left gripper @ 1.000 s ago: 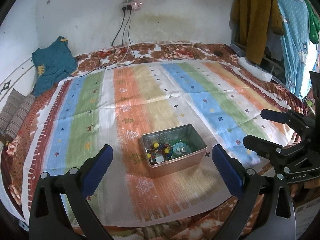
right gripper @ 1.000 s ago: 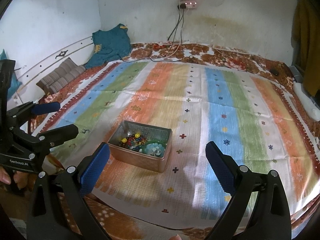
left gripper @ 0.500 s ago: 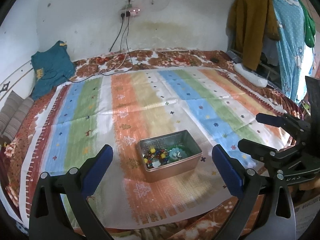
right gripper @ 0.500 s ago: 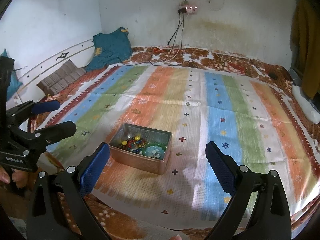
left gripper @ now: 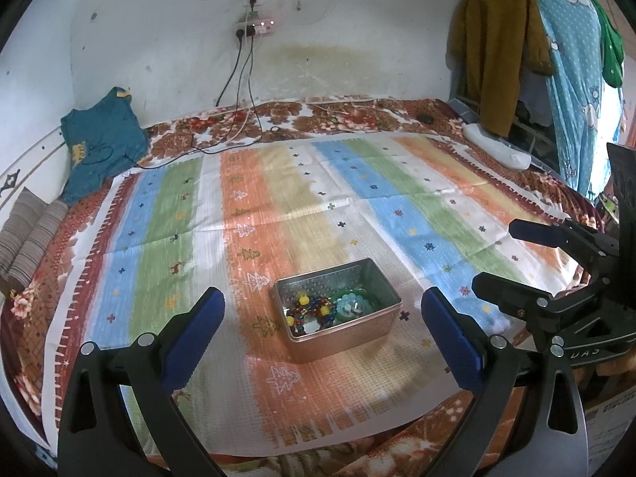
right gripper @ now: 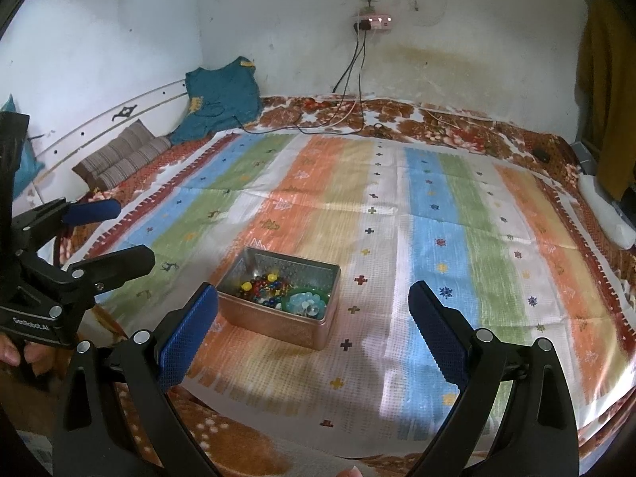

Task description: Organize jewelry

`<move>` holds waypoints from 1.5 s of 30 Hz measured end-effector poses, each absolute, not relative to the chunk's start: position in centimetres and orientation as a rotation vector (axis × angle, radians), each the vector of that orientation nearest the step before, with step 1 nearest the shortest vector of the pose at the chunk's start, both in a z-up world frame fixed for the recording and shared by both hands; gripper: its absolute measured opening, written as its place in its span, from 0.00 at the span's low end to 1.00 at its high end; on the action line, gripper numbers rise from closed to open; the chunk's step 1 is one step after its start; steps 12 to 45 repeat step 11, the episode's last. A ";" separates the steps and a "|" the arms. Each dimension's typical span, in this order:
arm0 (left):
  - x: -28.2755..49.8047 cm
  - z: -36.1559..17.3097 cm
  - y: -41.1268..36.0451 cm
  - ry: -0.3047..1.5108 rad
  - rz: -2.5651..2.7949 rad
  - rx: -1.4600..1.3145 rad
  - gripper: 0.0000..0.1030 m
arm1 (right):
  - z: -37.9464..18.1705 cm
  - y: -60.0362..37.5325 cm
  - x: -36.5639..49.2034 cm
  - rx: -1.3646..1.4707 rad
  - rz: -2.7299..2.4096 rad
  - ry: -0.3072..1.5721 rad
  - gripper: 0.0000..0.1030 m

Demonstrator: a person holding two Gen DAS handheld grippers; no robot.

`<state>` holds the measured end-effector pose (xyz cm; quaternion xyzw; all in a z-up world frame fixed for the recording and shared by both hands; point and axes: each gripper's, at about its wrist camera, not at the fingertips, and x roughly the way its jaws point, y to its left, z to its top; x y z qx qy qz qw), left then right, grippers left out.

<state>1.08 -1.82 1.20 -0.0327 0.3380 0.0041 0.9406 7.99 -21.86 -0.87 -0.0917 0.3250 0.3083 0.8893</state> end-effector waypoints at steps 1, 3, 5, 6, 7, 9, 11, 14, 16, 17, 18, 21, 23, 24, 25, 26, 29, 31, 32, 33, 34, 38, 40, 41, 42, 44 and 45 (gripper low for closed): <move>1.1 1.2 -1.8 0.690 0.009 -0.067 0.94 | -0.9 -21.9 8.0 -0.191 0.640 0.675 0.94; 1.1 1.2 -1.8 0.690 0.009 -0.068 0.94 | -0.9 -21.9 8.0 -0.193 0.642 0.671 0.94; 1.1 1.2 -1.8 0.693 0.010 -0.067 0.94 | -0.9 -21.8 8.0 -0.193 0.642 0.671 0.94; 1.1 1.2 -1.7 0.693 0.009 -0.066 0.94 | -0.9 -21.8 7.9 -0.194 0.642 0.671 0.94; 1.1 1.2 -1.7 0.696 0.011 -0.064 0.94 | -0.9 -21.9 7.9 -0.195 0.641 0.671 0.94; 1.1 1.2 -1.7 0.695 0.010 -0.062 0.94 | -0.9 -21.8 7.9 -0.195 0.642 0.671 0.94; 1.1 1.2 -1.7 0.695 0.011 -0.062 0.94 | -0.9 -21.8 7.9 -0.194 0.642 0.671 0.94; 1.1 1.2 -1.7 0.695 0.011 -0.062 0.94 | -0.9 -21.8 7.9 -0.194 0.642 0.671 0.94; 1.1 1.2 -1.7 0.695 0.011 -0.062 0.94 | -0.9 -21.8 7.9 -0.194 0.642 0.671 0.94; 1.1 1.2 -1.7 0.695 0.011 -0.062 0.94 | -0.9 -21.8 7.9 -0.194 0.642 0.671 0.94; 1.1 1.2 -1.7 0.695 0.011 -0.062 0.94 | -0.9 -21.8 7.9 -0.194 0.642 0.671 0.94; 1.1 1.2 -1.7 0.695 0.011 -0.062 0.94 | -0.9 -21.8 7.9 -0.194 0.642 0.671 0.94; 1.1 1.2 -1.7 0.695 0.011 -0.062 0.94 | -0.9 -21.8 7.9 -0.194 0.642 0.671 0.94; 1.1 1.2 -1.7 0.695 0.011 -0.062 0.94 | -0.9 -21.8 7.9 -0.194 0.642 0.671 0.94; 1.1 1.2 -1.7 0.695 0.011 -0.062 0.94 | -0.9 -21.8 7.9 -0.194 0.642 0.671 0.94; 1.1 1.2 -1.7 0.695 0.011 -0.062 0.94 | -0.9 -21.8 7.9 -0.194 0.642 0.671 0.94; 1.1 1.2 -1.7 0.695 0.011 -0.062 0.94 | -0.9 -21.8 7.9 -0.194 0.642 0.671 0.94; 1.1 1.2 -1.7 0.695 0.011 -0.062 0.94 | -0.9 -21.8 7.9 -0.194 0.642 0.671 0.94; 1.1 1.2 -1.7 0.695 0.011 -0.062 0.94 | -0.9 -21.8 7.9 -0.194 0.642 0.671 0.94; 1.1 1.2 -1.7 0.695 0.011 -0.062 0.94 | -0.9 -21.8 7.9 -0.194 0.642 0.671 0.94; 1.1 1.2 -1.7 0.695 0.011 -0.062 0.94 | -0.9 -21.8 7.9 -0.194 0.642 0.671 0.94; 1.1 1.2 -1.7 0.695 0.011 -0.062 0.94 | -0.9 -21.8 7.9 -0.194 0.642 0.671 0.94; 1.1 1.2 -1.7 0.695 0.011 -0.062 0.94 | -0.9 -21.8 7.9 -0.194 0.642 0.671 0.94; 1.1 1.2 -1.7 0.695 0.011 -0.062 0.94 | -0.9 -21.8 7.9 -0.194 0.642 0.671 0.94; 1.1 1.2 -1.7 0.695 0.011 -0.062 0.94 | -0.9 -21.8 7.9 -0.194 0.642 0.671 0.94; 1.1 1.2 -1.7 0.695 0.011 -0.062 0.94 | -0.9 -21.8 7.9 -0.194 0.642 0.671 0.94; 1.1 1.2 -1.7 0.695 0.011 -0.062 0.94 | -0.9 -21.8 7.9 -0.194 0.642 0.671 0.94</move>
